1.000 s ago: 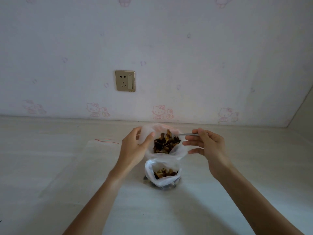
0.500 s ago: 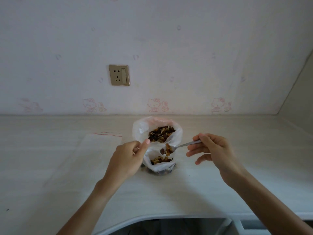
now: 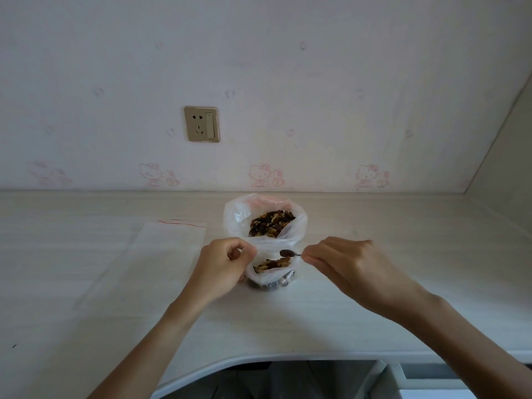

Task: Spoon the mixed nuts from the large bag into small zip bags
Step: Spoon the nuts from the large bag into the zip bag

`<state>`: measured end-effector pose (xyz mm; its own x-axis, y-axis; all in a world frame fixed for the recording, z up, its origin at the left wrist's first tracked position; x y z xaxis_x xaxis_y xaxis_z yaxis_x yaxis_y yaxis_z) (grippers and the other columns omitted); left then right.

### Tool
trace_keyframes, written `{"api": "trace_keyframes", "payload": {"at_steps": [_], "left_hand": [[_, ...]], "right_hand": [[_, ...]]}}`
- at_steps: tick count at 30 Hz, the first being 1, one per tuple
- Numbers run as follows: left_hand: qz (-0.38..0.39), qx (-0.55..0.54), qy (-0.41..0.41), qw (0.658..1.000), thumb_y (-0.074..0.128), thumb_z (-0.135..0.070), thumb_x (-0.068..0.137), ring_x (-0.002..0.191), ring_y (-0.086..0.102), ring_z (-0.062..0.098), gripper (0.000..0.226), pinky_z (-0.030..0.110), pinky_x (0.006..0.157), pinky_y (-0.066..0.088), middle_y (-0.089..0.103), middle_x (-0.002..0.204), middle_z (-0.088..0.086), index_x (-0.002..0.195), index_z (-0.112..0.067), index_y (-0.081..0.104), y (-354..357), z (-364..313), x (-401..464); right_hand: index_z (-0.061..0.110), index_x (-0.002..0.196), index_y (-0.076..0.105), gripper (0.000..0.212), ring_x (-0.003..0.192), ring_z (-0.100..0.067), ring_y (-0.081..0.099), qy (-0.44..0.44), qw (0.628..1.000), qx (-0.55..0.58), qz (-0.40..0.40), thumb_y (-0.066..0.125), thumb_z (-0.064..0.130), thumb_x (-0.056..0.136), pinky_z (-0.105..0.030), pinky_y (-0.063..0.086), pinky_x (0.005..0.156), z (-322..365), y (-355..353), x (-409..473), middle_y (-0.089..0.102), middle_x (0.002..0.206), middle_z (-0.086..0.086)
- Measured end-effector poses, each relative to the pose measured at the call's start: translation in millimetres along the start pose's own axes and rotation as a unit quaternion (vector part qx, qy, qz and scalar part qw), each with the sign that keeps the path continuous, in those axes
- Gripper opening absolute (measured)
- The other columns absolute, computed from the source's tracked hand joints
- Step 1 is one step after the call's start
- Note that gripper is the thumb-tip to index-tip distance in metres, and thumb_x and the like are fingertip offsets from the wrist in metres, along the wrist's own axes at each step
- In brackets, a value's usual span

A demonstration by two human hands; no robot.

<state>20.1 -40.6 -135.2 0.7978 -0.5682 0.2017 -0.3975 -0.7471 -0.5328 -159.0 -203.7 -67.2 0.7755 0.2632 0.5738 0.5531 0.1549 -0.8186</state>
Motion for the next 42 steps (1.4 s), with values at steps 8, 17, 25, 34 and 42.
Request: {"api": "trace_keyframes", "payload": {"at_steps": [8, 17, 25, 34, 42], "left_hand": [[-0.021, 0.087, 0.041, 0.995, 0.068, -0.044, 0.097, 0.059, 0.064, 0.006, 0.017, 0.032, 0.062, 0.052, 0.067, 0.06, -0.011, 0.088, -0.033, 0.076, -10, 3, 0], [-0.104, 0.114, 0.076, 0.985, 0.074, -0.053, 0.088, 0.066, 0.064, 0.0, 0.021, 0.025, 0.057, 0.049, 0.067, 0.072, -0.023, 0.077, -0.036, 0.069, -29, -12, 20], [-0.159, 0.236, 0.175, 0.943, 0.078, -0.04, 0.089, 0.097, 0.065, 0.013, 0.036, 0.039, 0.088, 0.055, 0.068, 0.107, -0.006, 0.118, -0.021, 0.067, -30, -48, 81], [0.033, 0.314, 0.019, 0.949, 0.062, -0.062, 0.093, 0.139, 0.052, 0.029, 0.076, 0.044, 0.106, 0.044, 0.054, 0.152, 0.003, 0.156, -0.026, 0.042, 2, -25, 132], [-0.033, 0.236, 0.091, 0.967, 0.054, -0.031, 0.106, 0.089, 0.069, 0.017, 0.023, 0.031, 0.071, 0.047, 0.07, 0.086, -0.01, 0.103, -0.023, 0.076, 6, -17, 133]], "right_hand": [[0.011, 0.104, 0.07, 0.021, 0.067, -0.02, 0.06, -0.016, 1.0, 0.006, -0.022, 0.054, 0.023, 0.107, -0.04, 0.051, 0.054, 5, -2, 1, 0.066, 0.083, 0.0], [0.012, 0.099, 0.07, 0.024, 0.074, -0.024, 0.076, 0.306, 0.85, 0.387, -0.186, 0.049, 0.018, 0.108, -0.036, 0.059, 0.049, -52, 20, 1, 0.076, 0.08, -0.005], [0.006, 0.098, 0.071, 0.03, 0.073, -0.029, 0.076, 0.416, 0.767, 0.453, -0.183, 0.051, 0.026, 0.108, -0.035, 0.058, 0.048, -79, 62, 16, 0.077, 0.079, -0.01], [0.023, 0.095, 0.072, 0.018, 0.069, -0.007, 0.074, 0.369, 0.867, 0.307, -0.137, 0.058, 0.029, 0.104, -0.029, 0.06, 0.05, -91, 72, 38, 0.076, 0.077, 0.007], [0.014, 0.101, 0.076, 0.023, 0.061, -0.009, 0.073, 0.349, 0.886, 0.281, -0.118, 0.059, 0.028, 0.105, -0.03, 0.06, 0.049, -91, 98, 53, 0.077, 0.08, 0.003]]}}
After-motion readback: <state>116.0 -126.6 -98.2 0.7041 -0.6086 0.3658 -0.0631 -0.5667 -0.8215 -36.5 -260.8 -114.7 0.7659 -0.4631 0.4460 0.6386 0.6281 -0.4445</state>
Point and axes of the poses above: each hand's wrist, its own x-axis towards the middle knuckle, its own y-axis out of the palm, z = x × y, the point moved 5 cm from there along x, towards the middle knuckle
